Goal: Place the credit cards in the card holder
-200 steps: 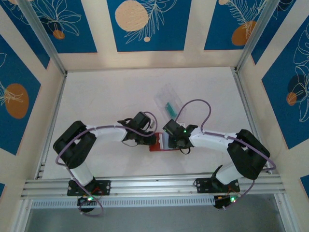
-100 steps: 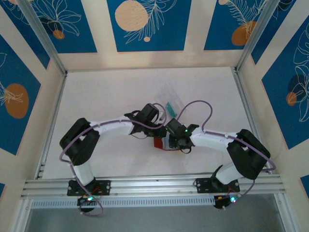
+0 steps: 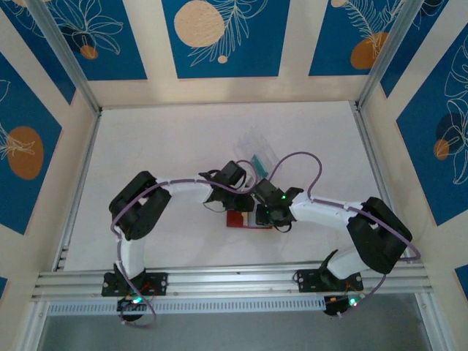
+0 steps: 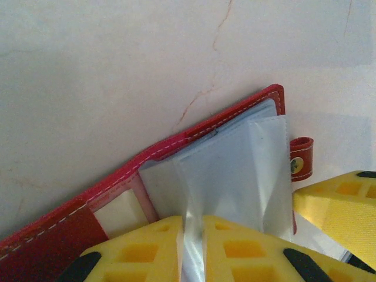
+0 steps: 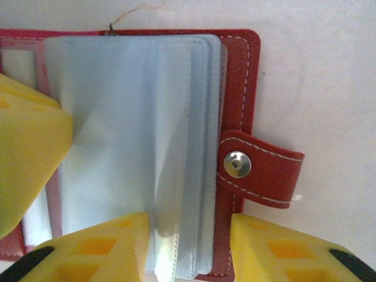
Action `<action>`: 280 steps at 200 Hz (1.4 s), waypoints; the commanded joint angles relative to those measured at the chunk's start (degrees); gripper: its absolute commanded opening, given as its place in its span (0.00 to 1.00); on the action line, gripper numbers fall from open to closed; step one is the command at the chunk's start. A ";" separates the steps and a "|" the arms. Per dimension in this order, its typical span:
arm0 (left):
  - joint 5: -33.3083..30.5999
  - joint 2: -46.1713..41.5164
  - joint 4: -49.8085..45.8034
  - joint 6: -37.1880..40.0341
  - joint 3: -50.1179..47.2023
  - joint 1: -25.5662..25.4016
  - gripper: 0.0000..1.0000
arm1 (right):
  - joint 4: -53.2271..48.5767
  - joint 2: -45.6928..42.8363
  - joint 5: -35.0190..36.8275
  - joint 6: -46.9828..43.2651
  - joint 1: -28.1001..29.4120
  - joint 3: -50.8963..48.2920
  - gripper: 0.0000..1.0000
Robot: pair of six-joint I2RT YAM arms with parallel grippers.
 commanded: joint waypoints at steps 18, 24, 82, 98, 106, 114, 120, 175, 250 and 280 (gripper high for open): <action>-1.05 1.91 -0.83 1.29 -1.89 -0.70 0.16 | -5.08 -5.44 0.61 -4.76 -1.03 4.22 0.45; -1.18 1.91 -0.86 1.32 -1.97 -0.72 0.16 | -4.80 -6.01 -0.23 -5.77 -1.59 4.40 0.45; -1.47 1.96 -0.89 1.40 -2.25 -0.83 0.15 | -1.09 -1.98 -7.87 -11.89 -5.68 6.75 0.29; -1.50 2.04 -0.76 1.30 -2.32 -0.88 0.15 | -0.23 -0.40 -8.77 -12.74 -6.51 7.51 0.28; -1.37 2.03 -0.70 1.30 -2.41 -0.88 0.15 | 0.23 0.15 -9.11 -13.11 -6.81 7.73 0.28; -1.36 2.01 -0.68 1.30 -2.41 -0.88 0.15 | 0.68 0.77 -9.14 -13.44 -7.04 7.96 0.28; -1.36 2.00 -0.63 1.28 -2.50 -0.88 0.15 | 0.99 1.15 -9.23 -13.68 -7.13 8.15 0.28; -1.45 1.63 -0.37 1.22 -3.03 -0.94 0.15 | -0.47 5.27 -6.54 -13.33 -7.69 9.77 0.27; -1.28 2.16 0.14 1.00 -3.29 -0.88 0.15 | -1.51 5.61 -4.00 -12.58 -7.94 9.48 0.28; -1.30 2.27 0.39 0.78 -3.38 -0.88 0.15 | -1.29 7.03 -4.37 -12.62 -7.95 9.62 0.28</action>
